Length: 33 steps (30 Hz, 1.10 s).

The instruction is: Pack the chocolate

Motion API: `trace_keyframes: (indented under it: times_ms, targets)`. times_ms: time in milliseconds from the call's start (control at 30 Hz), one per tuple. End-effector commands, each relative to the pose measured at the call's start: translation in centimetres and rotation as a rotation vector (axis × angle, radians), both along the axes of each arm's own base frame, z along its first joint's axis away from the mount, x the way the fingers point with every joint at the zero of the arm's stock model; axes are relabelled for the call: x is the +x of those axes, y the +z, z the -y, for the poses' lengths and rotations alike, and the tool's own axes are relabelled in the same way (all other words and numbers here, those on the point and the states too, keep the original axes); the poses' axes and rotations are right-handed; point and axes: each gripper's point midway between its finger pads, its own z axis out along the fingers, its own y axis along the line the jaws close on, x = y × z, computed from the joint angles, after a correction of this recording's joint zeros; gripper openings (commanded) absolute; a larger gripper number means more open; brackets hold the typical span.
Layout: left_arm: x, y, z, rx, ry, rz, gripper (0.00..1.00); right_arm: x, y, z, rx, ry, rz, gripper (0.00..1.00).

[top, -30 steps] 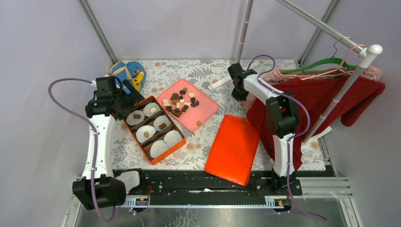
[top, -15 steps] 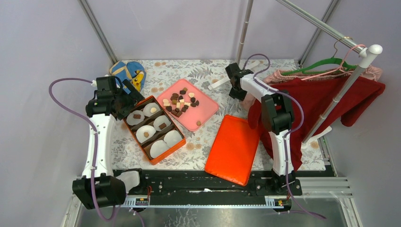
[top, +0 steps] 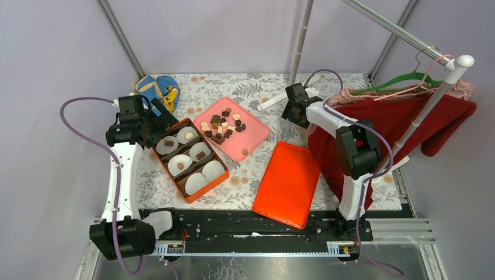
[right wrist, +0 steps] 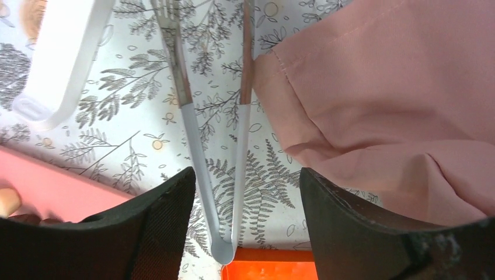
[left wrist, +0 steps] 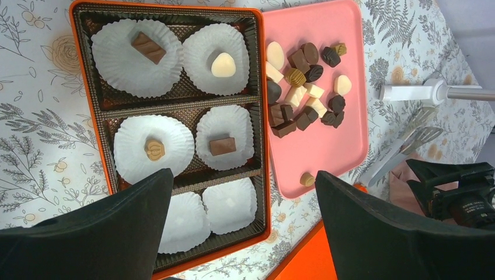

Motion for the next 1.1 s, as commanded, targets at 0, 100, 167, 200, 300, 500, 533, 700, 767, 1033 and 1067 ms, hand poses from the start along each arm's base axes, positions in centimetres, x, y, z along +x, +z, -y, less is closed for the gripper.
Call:
trace_keyframes:
  times_ms: [0, 100, 167, 200, 300, 500, 533, 700, 767, 1033, 1067]
  targets:
    - [0.6, 0.9, 0.3, 0.007, -0.028, 0.066, 0.99, 2.0, 3.6, -1.7, 0.066, 0.025, 0.145, 0.75]
    - [0.5, 0.8, 0.3, 0.007, -0.030, 0.065, 0.99, 2.4, 2.5, -1.8, 0.024, 0.041, 0.093, 0.81]
    - [0.4, 0.7, 0.4, 0.007, -0.032, 0.063, 0.99, 2.8, 1.9, -1.9, 0.008, 0.046, 0.073, 0.81]
    - [0.4, 0.7, 0.3, 0.007, -0.031, 0.063, 0.99, 3.0, 1.6, -2.1, 0.003, 0.049, 0.065, 0.81]
    - [0.3, 0.6, 0.3, 0.010, -0.029, 0.065, 0.99, 3.1, 0.6, -2.4, -0.007, 0.054, 0.041, 0.81]
    - [0.1, 0.3, 0.4, 0.006, -0.031, 0.058, 0.99, 2.8, -0.8, -2.7, -0.042, 0.044, -0.001, 0.78]
    - [0.0, 0.2, 0.4, 0.006, -0.033, 0.056, 0.99, 2.6, -1.0, -2.6, -0.047, 0.041, -0.010, 0.78]
    - [-0.1, -0.1, 0.5, 0.005, -0.034, 0.052, 0.99, 2.4, -2.1, -2.6, -0.081, 0.050, -0.016, 0.74]
    - [-0.2, -0.2, 0.5, 0.003, -0.035, 0.050, 0.99, 2.4, -2.8, -2.4, -0.101, 0.052, -0.029, 0.69]
    - [-0.4, -0.2, 0.5, 0.006, -0.036, 0.054, 0.99, 2.3, -4.4, -2.2, -0.125, 0.048, -0.052, 0.67]
    - [-0.4, -0.2, 0.5, 0.006, -0.037, 0.055, 0.99, 2.3, -4.6, -2.3, -0.124, 0.049, -0.055, 0.67]
